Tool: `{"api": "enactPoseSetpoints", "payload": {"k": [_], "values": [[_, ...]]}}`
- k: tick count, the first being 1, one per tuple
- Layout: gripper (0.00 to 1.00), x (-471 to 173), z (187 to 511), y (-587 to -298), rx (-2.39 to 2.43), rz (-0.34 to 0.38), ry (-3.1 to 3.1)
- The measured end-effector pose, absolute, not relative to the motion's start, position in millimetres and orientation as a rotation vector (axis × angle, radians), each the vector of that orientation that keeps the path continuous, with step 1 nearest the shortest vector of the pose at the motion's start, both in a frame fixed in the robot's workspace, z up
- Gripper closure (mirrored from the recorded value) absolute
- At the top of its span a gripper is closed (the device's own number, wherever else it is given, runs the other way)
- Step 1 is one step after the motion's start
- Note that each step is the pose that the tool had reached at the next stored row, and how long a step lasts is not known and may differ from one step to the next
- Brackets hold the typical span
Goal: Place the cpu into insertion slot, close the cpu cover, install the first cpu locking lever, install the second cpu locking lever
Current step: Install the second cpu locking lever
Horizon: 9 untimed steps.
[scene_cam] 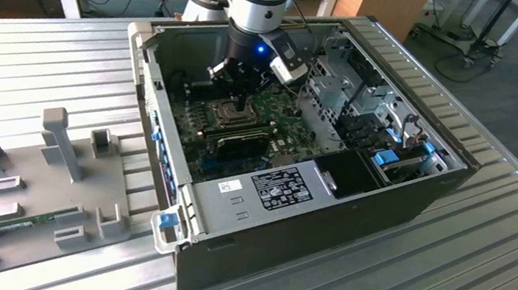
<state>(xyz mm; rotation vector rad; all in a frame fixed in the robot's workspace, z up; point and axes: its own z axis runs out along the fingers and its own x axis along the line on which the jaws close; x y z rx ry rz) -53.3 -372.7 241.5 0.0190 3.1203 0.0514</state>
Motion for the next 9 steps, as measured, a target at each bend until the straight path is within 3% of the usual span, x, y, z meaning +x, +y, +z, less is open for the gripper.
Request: {"api": "enactPoseSetpoints", "payload": {"k": [9], "values": [[0.89,-60.3,239.4,-372.7,0.019,0.051,3.12]]}}
